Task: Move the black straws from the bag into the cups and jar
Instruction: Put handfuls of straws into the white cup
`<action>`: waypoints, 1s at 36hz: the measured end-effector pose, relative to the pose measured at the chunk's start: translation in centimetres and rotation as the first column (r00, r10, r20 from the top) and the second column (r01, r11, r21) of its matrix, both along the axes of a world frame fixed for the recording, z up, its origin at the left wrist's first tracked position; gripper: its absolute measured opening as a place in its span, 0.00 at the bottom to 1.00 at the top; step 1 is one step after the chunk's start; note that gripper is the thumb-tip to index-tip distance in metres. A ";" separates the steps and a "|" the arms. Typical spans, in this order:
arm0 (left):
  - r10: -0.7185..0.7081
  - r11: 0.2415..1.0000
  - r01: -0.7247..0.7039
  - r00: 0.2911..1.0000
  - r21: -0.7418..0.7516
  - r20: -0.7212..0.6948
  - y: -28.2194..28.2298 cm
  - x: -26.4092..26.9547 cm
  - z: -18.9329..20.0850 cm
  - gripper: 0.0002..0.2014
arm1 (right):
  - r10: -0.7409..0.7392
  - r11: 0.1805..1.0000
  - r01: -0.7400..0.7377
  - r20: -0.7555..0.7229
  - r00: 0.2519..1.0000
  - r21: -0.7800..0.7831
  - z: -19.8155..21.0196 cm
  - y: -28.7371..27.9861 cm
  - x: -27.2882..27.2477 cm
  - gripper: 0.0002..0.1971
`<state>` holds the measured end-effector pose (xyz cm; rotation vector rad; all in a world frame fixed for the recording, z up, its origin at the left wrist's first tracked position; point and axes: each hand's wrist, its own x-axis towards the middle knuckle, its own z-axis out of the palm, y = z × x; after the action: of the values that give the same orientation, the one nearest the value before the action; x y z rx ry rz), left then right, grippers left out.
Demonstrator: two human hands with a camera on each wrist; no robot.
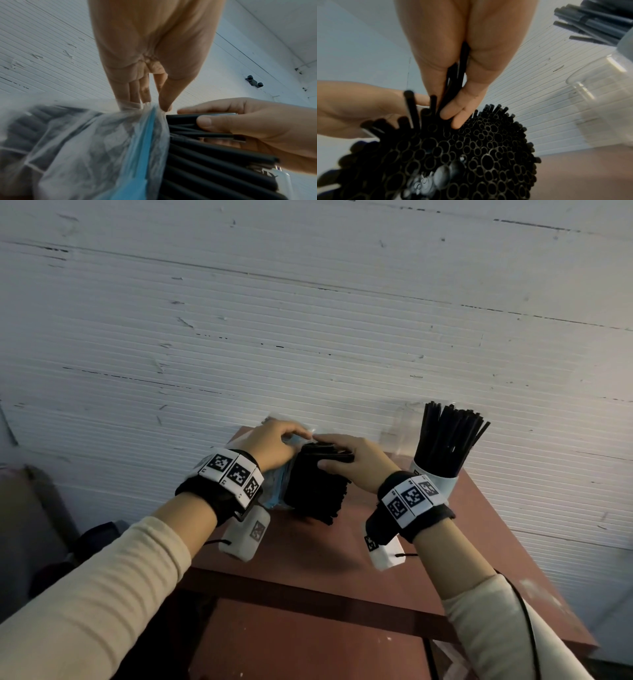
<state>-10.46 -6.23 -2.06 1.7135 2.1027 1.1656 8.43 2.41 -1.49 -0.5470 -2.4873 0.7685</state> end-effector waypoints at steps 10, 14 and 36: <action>-0.004 1.000 0.004 1.000 0.014 0.003 -0.4 -0.2 -0.2 0.11 | -0.066 0.997 0.067 -0.045 0.997 0.026 -0.2 0.0 -0.3 0.16; -0.009 1.000 0.009 1.000 0.005 0.004 -0.3 0.2 -0.2 0.12 | -0.080 0.996 0.081 -0.042 0.996 0.023 -0.1 -0.1 -0.1 0.14; -0.240 0.958 0.121 0.835 -0.259 -0.495 2.0 8.9 2.5 0.21 | -0.089 0.992 0.084 -0.045 0.995 -0.097 3.2 -1.5 9.0 0.12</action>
<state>-1.54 -4.26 0.48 2.2427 2.1657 0.4122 17.39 0.87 1.69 -0.6569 -2.3745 0.8595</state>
